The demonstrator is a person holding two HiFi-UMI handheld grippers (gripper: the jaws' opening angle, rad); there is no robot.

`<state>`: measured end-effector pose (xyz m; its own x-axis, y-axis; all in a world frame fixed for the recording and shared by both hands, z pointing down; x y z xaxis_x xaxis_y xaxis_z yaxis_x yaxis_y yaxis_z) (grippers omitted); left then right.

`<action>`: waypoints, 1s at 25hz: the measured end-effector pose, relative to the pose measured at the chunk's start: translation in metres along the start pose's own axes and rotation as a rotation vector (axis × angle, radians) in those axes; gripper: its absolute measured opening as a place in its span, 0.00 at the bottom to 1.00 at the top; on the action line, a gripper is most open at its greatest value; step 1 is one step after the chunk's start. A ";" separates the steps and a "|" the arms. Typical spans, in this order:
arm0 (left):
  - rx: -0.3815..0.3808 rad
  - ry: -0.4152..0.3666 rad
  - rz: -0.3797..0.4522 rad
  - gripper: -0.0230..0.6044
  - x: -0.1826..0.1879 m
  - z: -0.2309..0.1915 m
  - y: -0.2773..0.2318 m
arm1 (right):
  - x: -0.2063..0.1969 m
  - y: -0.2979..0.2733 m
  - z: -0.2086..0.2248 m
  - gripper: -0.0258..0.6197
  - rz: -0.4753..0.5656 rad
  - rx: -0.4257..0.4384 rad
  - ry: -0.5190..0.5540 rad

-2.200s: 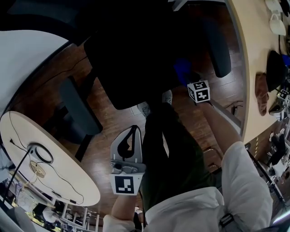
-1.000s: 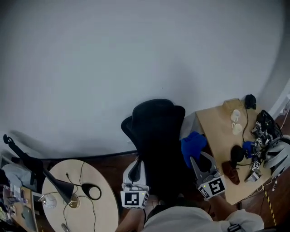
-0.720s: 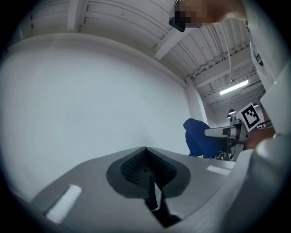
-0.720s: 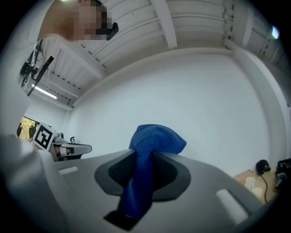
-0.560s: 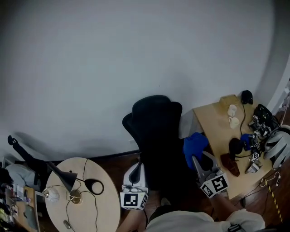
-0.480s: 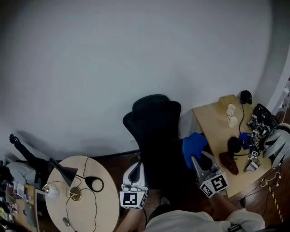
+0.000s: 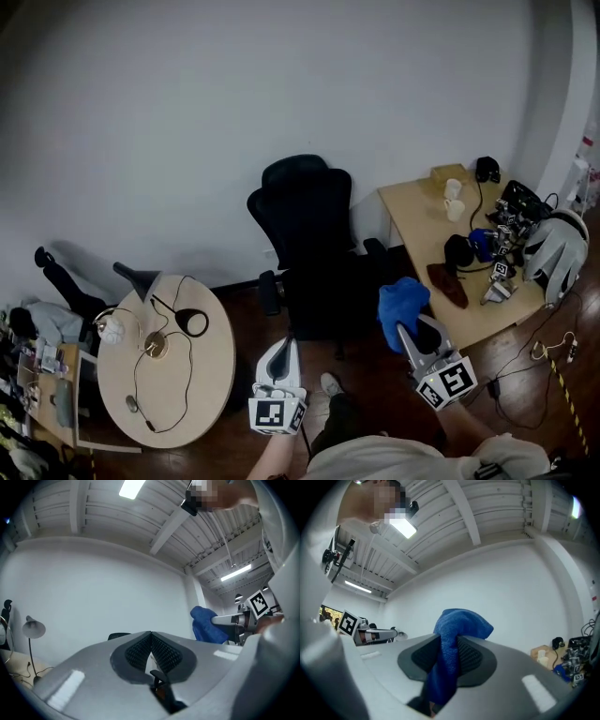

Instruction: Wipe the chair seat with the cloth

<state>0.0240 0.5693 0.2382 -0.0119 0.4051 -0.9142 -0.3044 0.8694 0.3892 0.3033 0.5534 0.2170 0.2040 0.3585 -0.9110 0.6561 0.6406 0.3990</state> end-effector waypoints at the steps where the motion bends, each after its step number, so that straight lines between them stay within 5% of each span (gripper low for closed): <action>1: 0.000 -0.004 -0.005 0.04 0.003 0.015 0.015 | 0.006 0.019 -0.006 0.19 0.002 0.002 0.001; 5: 0.002 -0.030 -0.017 0.04 0.027 0.044 0.056 | 0.026 0.060 -0.029 0.19 0.027 0.019 0.003; 8: -0.014 -0.061 -0.133 0.04 0.042 0.050 0.080 | 0.042 0.070 -0.048 0.19 0.047 0.028 0.013; 12: -0.028 -0.037 0.047 0.04 0.060 0.063 0.093 | 0.055 0.088 -0.069 0.19 0.066 0.038 0.024; 18: -0.040 -0.059 -0.020 0.04 0.083 0.056 0.101 | 0.073 0.076 -0.090 0.19 0.073 0.066 0.013; 25: -0.002 -0.043 0.027 0.04 0.067 0.080 0.120 | 0.053 0.107 -0.090 0.19 0.066 0.085 -0.001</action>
<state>0.0633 0.7232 0.2330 0.0204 0.4405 -0.8975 -0.3066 0.8572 0.4137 0.3188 0.7021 0.2214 0.2499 0.3972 -0.8831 0.7006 0.5553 0.4480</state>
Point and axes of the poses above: the fingertips, and each gripper's own axes: y backward along the fingers, z to its right, x out of its top, the point moved 6 cm from there along y, backward along the fingers, and after that the axes turned 4 degrees about x, right-handed, at the moved point
